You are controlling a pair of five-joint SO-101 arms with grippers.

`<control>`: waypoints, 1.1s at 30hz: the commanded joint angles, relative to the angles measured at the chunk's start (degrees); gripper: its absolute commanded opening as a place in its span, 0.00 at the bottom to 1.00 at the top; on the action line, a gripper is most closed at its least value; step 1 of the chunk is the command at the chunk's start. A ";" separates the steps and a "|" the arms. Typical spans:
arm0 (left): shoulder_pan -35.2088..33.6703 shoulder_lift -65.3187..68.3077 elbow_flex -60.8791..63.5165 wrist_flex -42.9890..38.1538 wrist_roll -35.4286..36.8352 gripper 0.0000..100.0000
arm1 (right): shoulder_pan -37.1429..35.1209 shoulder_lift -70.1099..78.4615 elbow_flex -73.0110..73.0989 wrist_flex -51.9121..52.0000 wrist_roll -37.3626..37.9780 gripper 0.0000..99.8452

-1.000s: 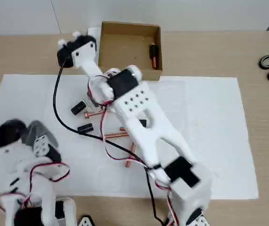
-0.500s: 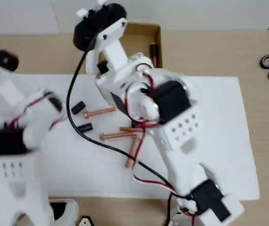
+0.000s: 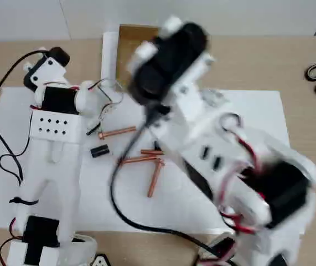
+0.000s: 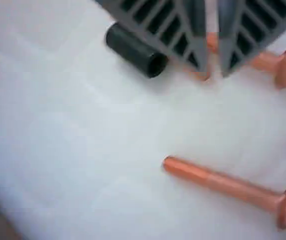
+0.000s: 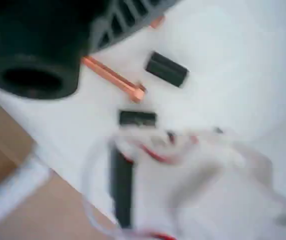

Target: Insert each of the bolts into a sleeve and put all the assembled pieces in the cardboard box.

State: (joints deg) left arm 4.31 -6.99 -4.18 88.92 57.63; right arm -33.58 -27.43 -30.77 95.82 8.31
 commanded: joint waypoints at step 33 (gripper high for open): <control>-2.29 27.43 -2.51 -2.55 27.69 0.31 | 7.87 -77.14 119.03 -49.36 0.70 0.00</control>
State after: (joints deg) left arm 2.11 20.88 -4.18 87.87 83.91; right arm -26.37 -100.84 87.82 44.84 8.40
